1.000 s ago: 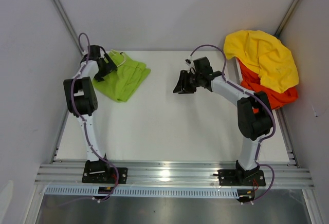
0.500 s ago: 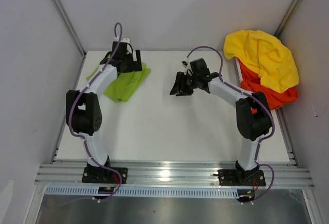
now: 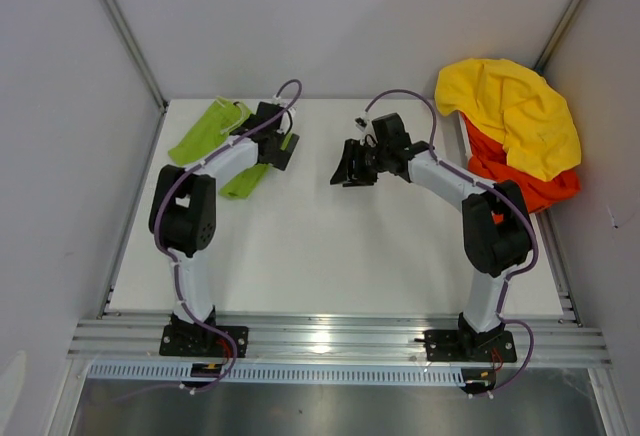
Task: Fold and stack the shorts
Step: Neatly place the folded shorts to the corner
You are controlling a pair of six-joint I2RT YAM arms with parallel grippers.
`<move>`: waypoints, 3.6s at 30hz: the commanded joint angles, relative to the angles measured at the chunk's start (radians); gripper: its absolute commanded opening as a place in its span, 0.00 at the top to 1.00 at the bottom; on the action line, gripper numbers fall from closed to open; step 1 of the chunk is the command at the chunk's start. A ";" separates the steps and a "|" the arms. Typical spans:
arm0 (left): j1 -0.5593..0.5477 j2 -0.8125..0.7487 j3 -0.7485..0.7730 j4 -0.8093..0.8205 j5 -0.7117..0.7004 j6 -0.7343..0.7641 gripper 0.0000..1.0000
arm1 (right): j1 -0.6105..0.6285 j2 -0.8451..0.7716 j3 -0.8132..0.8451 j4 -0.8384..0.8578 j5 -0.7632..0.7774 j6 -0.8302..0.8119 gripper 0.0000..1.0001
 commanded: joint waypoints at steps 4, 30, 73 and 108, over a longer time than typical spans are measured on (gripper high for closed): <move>-0.056 -0.034 0.007 0.110 -0.166 0.159 0.01 | -0.002 -0.043 -0.014 0.034 -0.023 0.008 0.50; -0.177 0.132 0.015 0.222 -0.358 0.374 0.01 | -0.034 -0.069 -0.056 0.049 -0.058 0.004 0.50; 0.123 0.626 0.831 -0.127 -0.312 0.147 0.01 | -0.107 -0.325 -0.204 -0.104 -0.162 -0.084 0.52; 0.031 -0.090 0.274 -0.017 -0.126 -0.218 0.01 | -0.162 -0.574 -0.240 -0.195 0.113 -0.076 0.18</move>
